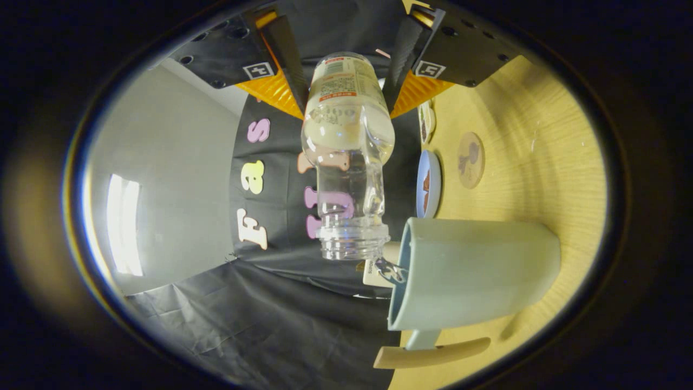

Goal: Take the bottle from table, then pour the juice into the cup, finally place the bottle on the coaster

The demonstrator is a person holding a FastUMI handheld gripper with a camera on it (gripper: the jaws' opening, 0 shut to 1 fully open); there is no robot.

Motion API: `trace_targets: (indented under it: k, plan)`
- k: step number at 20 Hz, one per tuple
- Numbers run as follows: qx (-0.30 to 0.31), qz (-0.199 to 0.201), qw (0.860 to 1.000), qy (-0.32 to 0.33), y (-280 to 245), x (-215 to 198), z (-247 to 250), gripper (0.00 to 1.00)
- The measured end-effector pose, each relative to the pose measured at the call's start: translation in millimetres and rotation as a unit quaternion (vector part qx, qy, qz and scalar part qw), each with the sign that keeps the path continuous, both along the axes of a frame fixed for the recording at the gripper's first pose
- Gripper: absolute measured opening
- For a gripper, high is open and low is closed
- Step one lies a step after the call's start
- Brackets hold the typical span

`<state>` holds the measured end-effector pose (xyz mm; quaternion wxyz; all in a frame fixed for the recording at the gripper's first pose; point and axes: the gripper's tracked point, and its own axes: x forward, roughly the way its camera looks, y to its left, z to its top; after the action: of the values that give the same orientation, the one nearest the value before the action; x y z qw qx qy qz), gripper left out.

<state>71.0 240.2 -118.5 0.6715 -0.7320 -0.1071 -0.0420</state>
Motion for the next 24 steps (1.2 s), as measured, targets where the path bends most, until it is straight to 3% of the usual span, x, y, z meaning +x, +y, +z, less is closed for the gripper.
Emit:
trace_targets:
  k: [24]
  plan:
    - [-0.058, 0.012, 0.997, -0.044, 10.1, 1.6, 24.2, 0.78]
